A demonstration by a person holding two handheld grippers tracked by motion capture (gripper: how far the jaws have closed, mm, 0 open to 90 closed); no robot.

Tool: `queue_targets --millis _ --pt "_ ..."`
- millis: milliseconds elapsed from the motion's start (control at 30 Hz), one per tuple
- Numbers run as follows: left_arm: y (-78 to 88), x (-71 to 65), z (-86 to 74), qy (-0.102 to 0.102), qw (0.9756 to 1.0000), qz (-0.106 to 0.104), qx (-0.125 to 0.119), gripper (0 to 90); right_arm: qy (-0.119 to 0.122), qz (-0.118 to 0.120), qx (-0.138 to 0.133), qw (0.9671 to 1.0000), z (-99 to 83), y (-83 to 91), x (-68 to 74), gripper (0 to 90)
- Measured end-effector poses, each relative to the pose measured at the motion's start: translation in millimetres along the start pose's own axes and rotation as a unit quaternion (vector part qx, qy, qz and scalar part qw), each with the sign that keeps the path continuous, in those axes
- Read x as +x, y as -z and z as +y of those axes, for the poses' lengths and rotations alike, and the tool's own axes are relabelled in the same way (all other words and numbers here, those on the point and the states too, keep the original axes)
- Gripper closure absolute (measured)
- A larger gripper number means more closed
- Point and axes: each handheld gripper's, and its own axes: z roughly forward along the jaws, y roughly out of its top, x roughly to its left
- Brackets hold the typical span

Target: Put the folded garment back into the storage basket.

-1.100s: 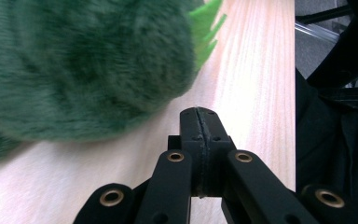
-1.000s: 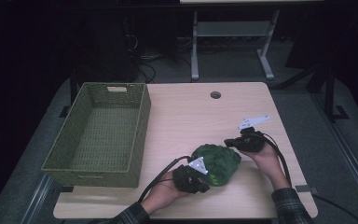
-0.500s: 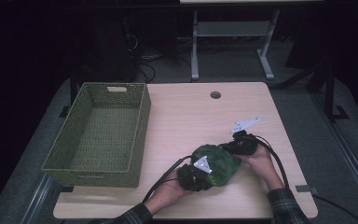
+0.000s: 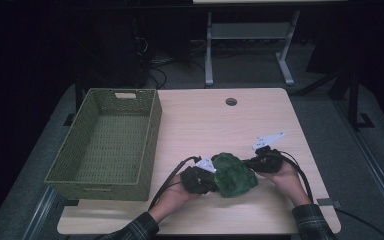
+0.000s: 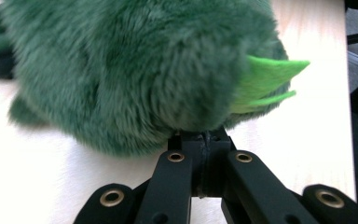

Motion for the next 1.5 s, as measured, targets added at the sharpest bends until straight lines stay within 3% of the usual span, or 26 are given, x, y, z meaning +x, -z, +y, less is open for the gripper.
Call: queue_targets --millis 400,533,567,667,767,833,967,1033,1167,1300,1367,1467,1500 --pt "10.4 23.2 -1.0 0.016 0.9988 0.046 -0.01 89.9 0.006 0.0 0.006 1.0 -24.8 18.0 22.1 90.0" --pt "9.9 22.7 -0.5 0.013 0.9988 0.047 -0.007 89.9 0.007 -0.001 0.004 1.0 -27.1 20.5 25.5 90.0" --pt "10.9 23.3 -0.4 0.004 0.9988 0.048 -0.002 89.9 0.003 -0.003 0.004 1.0 -27.2 21.1 26.0 90.0" --pt "13.9 21.5 -1.1 -0.004 0.9982 0.06 0.001 89.8 -0.002 -0.01 -0.006 0.9999 -29.2 23.4 24.9 89.9" --pt "19.3 21.3 -3.0 -0.002 0.9984 0.057 0.001 87.8 -0.015 -0.023 -0.029 0.9992 -35.1 31.0 24.9 75.0" --pt "22.3 20.5 -4.0 -0.005 0.9986 0.053 0.003 79.3 -0.022 -0.036 -0.034 0.9985 -41.2 36.5 24.8 62.3" --pt "28.8 17.5 -4.0 -0.02 0.9981 0.058 0.0 58.9 -0.04 -0.077 -0.066 0.994 -58.8 48.3 23.7 40.1" --pt "32.0 16.6 -3.0 -0.021 0.9981 0.058 -0.002 48.6 -0.048 -0.105 -0.067 0.991 -68.8 53.7 21.8 30.9" --pt "37.9 16.1 0.0 -0.027 0.9979 0.058 -0.008 38.1 -0.053 -0.148 -0.054 0.9861 -80.2 58.9 21.4 12.9" --pt "43.4 17.9 7.1 -0.037 0.9981 0.049 -0.007 25.5 -0.068 -0.173 -0.027 0.9822 -90.1 54.9 18.8 2.2" --pt "45.1 18.2 12.6 -0.041 0.9982 0.044 -0.007 19.0 -0.072 -0.182 -0.019 0.9804 -93.7 52.9 17.3 2.2" --pt "46.8 20.2 22.7 -0.063 0.9971 0.041 0.015 13.7 -0.07 -0.189 -0.015 0.9794 -96.6 49.9 17.1 0.9" --pt "46.9 19.8 25.5 -0.065 0.997 0.04 0.011 13.5 -0.07 -0.185 -0.018 0.98 -97.3 49.1 17.0 0.7"
